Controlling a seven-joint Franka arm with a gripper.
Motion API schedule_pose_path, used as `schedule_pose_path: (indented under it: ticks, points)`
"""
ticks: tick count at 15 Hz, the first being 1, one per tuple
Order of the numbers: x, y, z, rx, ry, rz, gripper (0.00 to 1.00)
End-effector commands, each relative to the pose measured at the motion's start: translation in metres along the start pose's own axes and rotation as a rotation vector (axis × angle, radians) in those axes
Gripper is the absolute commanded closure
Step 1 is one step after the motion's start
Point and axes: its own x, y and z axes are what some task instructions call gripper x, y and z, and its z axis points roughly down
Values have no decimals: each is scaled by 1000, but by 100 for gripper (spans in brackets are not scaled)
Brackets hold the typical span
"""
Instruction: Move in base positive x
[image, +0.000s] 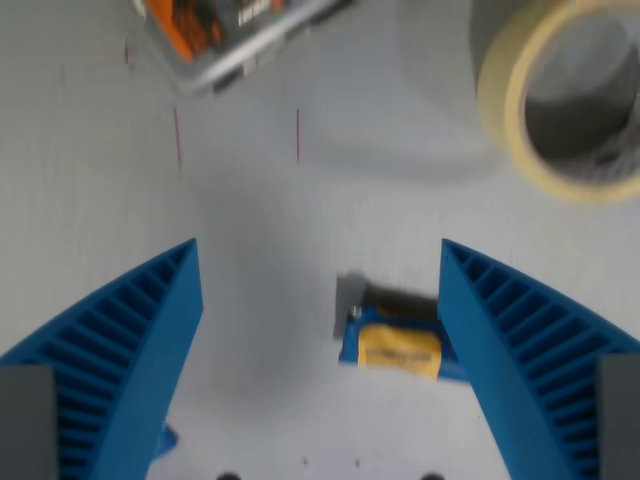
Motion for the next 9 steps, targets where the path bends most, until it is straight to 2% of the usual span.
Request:
schedule_pose_path:
  ticks: [1, 9]
  points:
    - [18, 3, -1, 2, -42, -2, 0]
    - [57, 6, 4, 2, -42, -2, 0]
